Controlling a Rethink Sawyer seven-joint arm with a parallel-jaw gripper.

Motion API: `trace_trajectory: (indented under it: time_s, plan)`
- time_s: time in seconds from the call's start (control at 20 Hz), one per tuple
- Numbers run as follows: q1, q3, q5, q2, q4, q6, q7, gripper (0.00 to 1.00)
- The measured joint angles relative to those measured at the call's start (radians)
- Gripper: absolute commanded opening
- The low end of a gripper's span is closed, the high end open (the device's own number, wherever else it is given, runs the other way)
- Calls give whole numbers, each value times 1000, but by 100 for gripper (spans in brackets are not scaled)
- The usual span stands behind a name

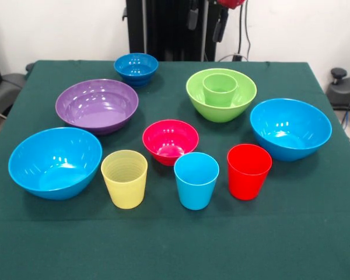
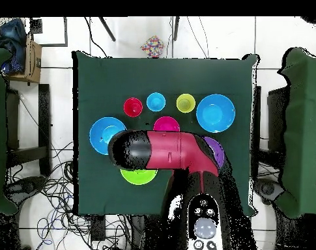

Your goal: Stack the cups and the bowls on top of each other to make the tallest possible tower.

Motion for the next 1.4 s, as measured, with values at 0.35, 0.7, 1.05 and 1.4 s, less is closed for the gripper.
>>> trace_trajectory:
  time_s: [0.35,0.7,1.05,1.4]
  plan:
    - [-39,40,-34,33,-10,0,0,100]
    - [-53,74,-54,92,-78,5,0,100]
    - [-56,95,-63,121,-156,66,0,100]
    - [-64,123,-63,122,-230,205,0,100]
